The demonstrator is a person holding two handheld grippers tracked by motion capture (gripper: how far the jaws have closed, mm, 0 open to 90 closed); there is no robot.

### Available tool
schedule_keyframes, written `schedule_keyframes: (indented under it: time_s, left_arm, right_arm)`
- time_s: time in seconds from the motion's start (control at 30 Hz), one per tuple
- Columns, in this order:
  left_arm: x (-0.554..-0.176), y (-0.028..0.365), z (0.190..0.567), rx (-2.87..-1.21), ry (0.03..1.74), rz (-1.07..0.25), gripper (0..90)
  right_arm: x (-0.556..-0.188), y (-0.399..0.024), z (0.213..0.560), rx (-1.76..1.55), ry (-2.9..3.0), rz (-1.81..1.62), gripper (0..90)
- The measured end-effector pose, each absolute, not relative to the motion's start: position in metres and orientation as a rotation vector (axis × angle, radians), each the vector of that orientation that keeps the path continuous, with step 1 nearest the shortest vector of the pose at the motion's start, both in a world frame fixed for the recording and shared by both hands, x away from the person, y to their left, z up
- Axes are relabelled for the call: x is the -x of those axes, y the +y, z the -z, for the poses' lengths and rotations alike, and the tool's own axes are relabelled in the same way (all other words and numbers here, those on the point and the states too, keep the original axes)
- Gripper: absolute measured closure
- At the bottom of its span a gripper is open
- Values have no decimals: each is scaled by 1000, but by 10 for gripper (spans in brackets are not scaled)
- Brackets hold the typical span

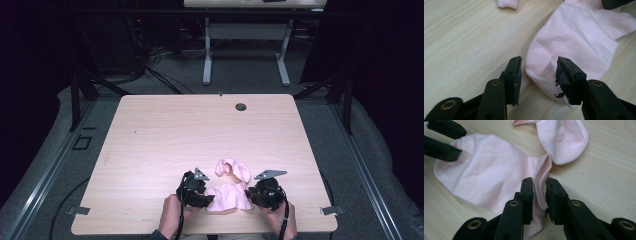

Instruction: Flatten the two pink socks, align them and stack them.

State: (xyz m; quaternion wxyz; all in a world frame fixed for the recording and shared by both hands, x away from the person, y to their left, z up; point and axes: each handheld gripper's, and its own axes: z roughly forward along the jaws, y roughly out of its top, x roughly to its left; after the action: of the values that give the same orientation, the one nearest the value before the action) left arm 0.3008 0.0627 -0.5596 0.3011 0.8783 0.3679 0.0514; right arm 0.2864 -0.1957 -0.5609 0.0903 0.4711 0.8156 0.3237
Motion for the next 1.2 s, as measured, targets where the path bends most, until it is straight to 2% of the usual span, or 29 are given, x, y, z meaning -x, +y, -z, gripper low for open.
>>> schedule_keyframes:
  time_s: [0.13,0.17,0.3,0.57,0.6,0.63,0.77,0.83,0.97,1.2]
  left_arm:
    - [-298,65,563,-2335,969,-137,659]
    - [-298,66,564,-2329,965,-131,712]
    - [-297,69,566,-2318,957,-129,835]
    - [-292,77,565,-2332,943,-117,848]
    - [-292,77,564,-2337,951,-132,835]
    - [-292,77,563,-2332,951,-139,749]
    - [-294,78,552,-2303,940,-190,516]
    - [-298,76,544,-2296,922,-217,428]
    - [-307,66,529,-2285,860,-259,343]
    - [-324,33,515,-2319,746,-296,241]
  right_arm:
    - [-288,-193,564,-1383,2452,-932,813]
    - [-288,-193,565,-1381,2453,-927,837]
    - [-287,-193,565,-1382,2464,-928,854]
    - [-281,-199,564,-1401,2485,-927,850]
    - [-281,-200,564,-1402,2489,-932,821]
    - [-281,-202,564,-1408,2477,-968,751]
    - [-283,-212,559,-1432,2447,-1036,546]
    - [-285,-218,557,-1444,2416,-1063,429]
    - [-289,-232,556,-1440,2367,-1064,239]
    - [-294,-256,565,-1443,2280,-1028,76]
